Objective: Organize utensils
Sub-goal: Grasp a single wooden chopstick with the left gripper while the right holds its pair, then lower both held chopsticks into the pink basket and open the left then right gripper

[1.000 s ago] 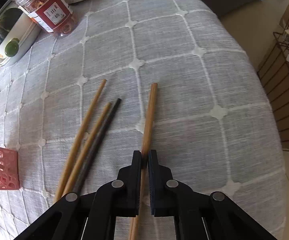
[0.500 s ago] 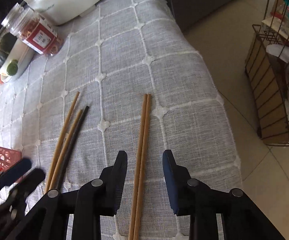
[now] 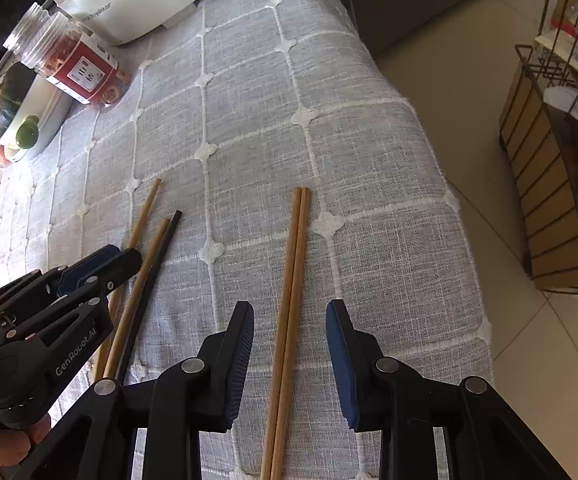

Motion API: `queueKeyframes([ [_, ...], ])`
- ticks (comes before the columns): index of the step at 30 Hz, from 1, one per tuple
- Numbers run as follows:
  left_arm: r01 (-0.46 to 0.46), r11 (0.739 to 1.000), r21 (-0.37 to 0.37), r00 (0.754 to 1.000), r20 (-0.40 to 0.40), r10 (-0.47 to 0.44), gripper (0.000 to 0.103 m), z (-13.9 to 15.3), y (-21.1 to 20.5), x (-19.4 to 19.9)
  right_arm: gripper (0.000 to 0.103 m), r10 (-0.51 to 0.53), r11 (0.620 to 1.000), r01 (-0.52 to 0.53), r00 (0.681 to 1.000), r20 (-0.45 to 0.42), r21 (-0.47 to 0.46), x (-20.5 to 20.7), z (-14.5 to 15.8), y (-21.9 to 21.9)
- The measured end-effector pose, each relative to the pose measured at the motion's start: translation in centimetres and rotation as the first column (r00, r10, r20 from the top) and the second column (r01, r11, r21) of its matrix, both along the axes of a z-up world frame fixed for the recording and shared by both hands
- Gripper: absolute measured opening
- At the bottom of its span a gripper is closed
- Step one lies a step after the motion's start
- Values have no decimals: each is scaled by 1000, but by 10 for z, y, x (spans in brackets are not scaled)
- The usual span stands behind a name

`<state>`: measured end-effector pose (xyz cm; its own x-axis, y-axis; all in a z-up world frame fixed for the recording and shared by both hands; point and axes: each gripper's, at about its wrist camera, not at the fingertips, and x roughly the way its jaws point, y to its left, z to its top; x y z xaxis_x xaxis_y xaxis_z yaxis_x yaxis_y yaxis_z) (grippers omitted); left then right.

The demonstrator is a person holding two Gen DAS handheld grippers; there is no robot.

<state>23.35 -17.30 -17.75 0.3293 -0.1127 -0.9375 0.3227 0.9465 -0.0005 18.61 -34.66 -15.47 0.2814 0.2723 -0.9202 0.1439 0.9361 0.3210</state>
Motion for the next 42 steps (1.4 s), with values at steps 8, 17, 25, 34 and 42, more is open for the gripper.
queueKeyframes([
  [8,19,1000,23,1000,23,-19,7,7,3,-7,34,14,998,-15,1000,-12,-68,8,-8,10],
  [17,53,999,-12,991,124,-51,6,54,28,-52,29,109,975,-115,993,-43,-190,8,-16,34],
  [25,84,993,-80,974,216,-65,6,102,56,-105,9,133,976,-135,991,-21,-171,2,-12,37],
  [34,84,977,-194,938,346,-12,6,140,96,-153,9,119,991,-102,970,211,-91,-28,54,40],
  [42,93,954,-286,890,454,50,6,190,129,-179,9,138,990,-110,877,460,-87,-68,120,56],
])
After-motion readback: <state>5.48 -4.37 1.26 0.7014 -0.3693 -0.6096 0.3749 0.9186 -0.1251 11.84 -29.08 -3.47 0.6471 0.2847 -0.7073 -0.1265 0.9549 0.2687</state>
